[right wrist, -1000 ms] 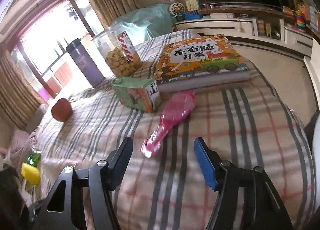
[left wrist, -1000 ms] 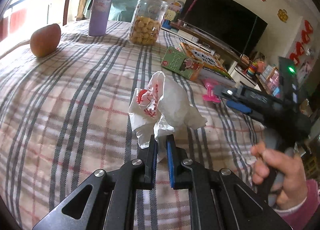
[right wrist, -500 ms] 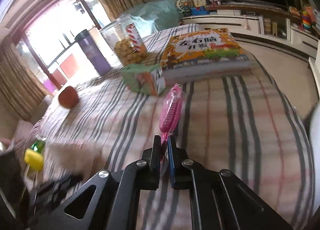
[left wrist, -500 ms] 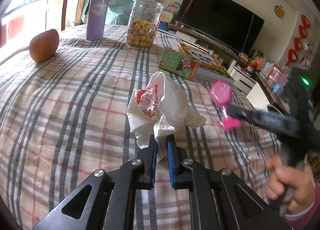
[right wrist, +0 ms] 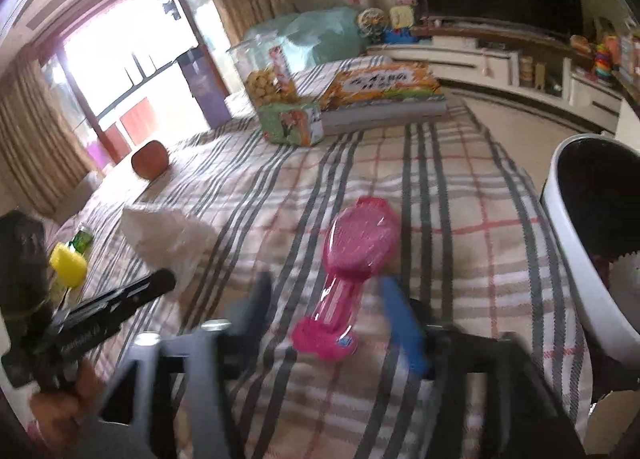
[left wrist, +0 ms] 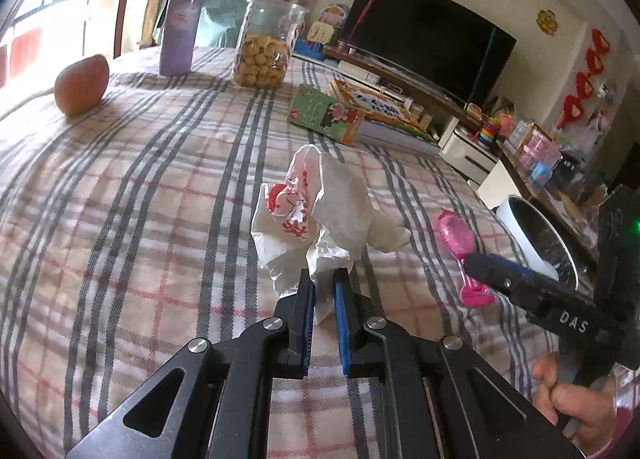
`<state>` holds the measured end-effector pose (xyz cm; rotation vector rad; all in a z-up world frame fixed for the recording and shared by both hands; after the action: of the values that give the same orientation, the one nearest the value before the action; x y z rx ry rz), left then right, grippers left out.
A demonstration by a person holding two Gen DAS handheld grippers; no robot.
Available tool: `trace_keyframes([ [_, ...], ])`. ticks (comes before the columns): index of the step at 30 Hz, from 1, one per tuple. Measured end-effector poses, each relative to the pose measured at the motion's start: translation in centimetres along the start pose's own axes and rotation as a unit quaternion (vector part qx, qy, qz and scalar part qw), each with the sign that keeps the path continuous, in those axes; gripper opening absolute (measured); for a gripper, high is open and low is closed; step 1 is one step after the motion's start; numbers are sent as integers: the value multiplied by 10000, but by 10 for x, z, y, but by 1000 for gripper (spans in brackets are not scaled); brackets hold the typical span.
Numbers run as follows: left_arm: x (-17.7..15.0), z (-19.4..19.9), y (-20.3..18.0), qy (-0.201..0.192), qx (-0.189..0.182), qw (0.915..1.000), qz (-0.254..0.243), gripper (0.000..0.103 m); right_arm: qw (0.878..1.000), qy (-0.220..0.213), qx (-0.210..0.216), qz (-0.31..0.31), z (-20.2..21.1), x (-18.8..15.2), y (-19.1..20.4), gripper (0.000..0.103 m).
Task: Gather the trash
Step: 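Grasp the white plastic bag with the left tool while the right tool grasps the pink hairbrush, then carry the white bag and pink hairbrush over the bin with both tools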
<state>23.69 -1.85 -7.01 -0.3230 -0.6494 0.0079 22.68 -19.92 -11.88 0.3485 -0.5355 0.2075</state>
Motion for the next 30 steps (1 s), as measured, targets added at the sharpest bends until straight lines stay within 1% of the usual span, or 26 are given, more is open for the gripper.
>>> trace_keyframes([
  [1,0,0,0,-2,6,10000,-8,9,9999,-68,-127,-31,-2,3,-2,68],
  [5,-1,-2,0,15,28,10000,-8,9,9992,-5,-394,-70,-14,11,-5,67],
  [8,-3,-2,-3,15,52,10000,-47,9,9978,283,-591,64,-30,13,-2,63],
  [10,-3,-4,-3,30,39,10000,-52,9,9963,320,-765,212,-34,13,2,52],
  [11,-3,-4,-3,33,30,10000,-54,9,9957,347,-817,254,-36,13,3,41],
  [13,-3,-4,-4,39,16,10000,-75,9,9953,340,-861,277,-36,12,3,39],
  [14,-3,-4,-4,35,25,10000,-89,9,9956,322,-844,266,-35,12,3,34],
  [19,-4,-2,-6,9,147,9997,-169,9,9985,136,-508,165,-21,8,0,34],
  [24,-5,-1,-12,22,398,9990,-210,8,9997,57,-135,185,-5,-3,5,33],
  [27,-10,3,-22,25,512,9983,-270,8,9998,-11,79,188,8,-10,8,33],
  [28,-12,4,-26,38,526,9982,-287,8,9997,-29,187,165,13,-12,8,33],
  [30,-16,5,-33,91,525,9981,-321,8,9995,-62,268,129,20,-14,9,33],
])
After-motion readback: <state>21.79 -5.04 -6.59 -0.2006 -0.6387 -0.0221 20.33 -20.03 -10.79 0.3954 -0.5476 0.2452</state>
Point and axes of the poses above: each gripper's, at about its wrist camera, not at the fingertips, and z roughly against the way its jaws point, y to its left, x to its top, the point moved 6 cm from there along -z, roughly the way its jaws point, and after that the axes turned 8 degrees about y, right-handed, at the moved point
